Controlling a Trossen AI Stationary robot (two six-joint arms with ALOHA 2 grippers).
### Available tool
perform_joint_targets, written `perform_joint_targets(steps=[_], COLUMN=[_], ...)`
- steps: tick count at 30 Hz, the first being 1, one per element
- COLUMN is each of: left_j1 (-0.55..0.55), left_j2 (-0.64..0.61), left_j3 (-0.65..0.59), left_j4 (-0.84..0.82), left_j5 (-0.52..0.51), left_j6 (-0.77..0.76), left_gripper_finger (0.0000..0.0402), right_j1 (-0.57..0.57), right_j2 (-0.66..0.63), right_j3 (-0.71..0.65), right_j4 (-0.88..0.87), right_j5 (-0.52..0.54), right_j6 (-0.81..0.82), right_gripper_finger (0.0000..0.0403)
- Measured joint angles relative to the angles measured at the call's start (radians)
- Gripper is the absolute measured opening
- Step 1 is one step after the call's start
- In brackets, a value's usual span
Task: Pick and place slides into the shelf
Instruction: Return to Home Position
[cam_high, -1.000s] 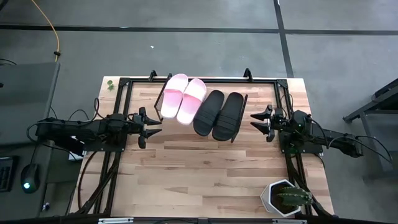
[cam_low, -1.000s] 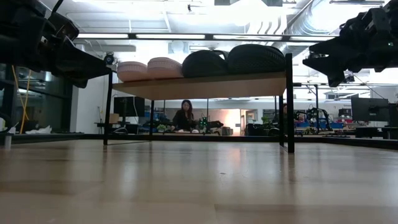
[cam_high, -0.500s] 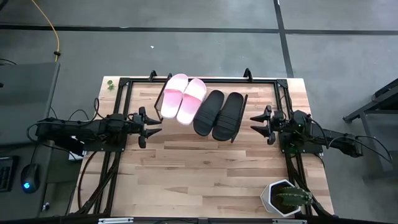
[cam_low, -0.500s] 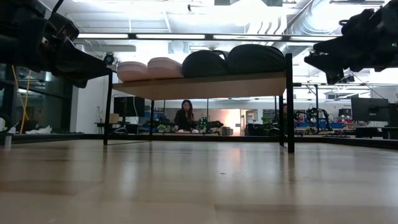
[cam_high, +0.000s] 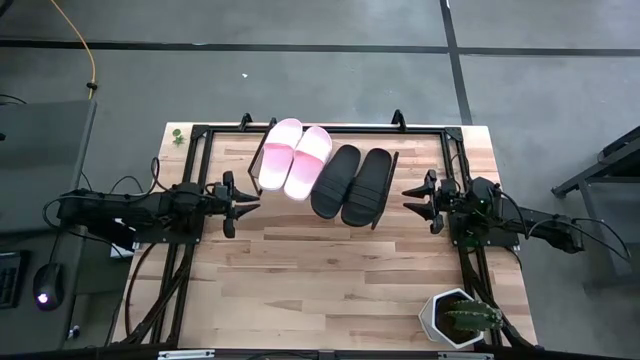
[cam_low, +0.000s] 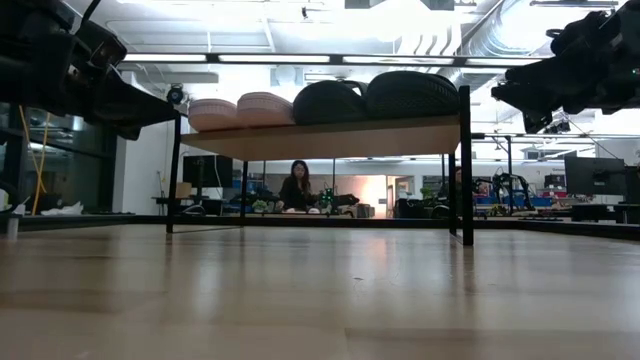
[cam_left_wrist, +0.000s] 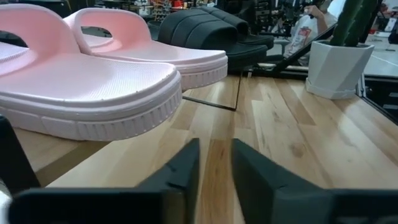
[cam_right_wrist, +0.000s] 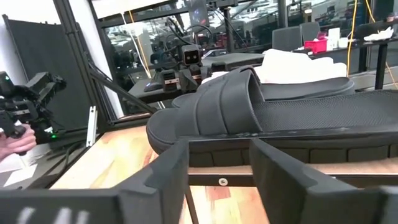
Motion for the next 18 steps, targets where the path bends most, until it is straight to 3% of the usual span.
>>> perform_joint_targets(steps=[5, 9, 18], left_j1=[0.0, 0.0, 0.0], left_j2=[0.0, 0.0, 0.0], left_j3=[0.0, 0.0, 0.0], left_j4=[-0.002, -0.007, -0.019], left_j5=[0.04, 0.042, 0.053], left_j6=[0.025, 0.025, 0.042], left_gripper_finger=[0.0008, 0.0019, 0.0004], right_j1=[0.0, 0.0, 0.027], right_j2=[0.0, 0.0, 0.025], right_j3=[0.0, 0.0, 0.0], right_j4=[0.0, 0.0, 0.001], right_j5=[0.0, -0.001, -0.018], right_j6=[-0.026, -0.051, -0.051], right_gripper_finger=[0.0088, 0.0017, 0.0002])
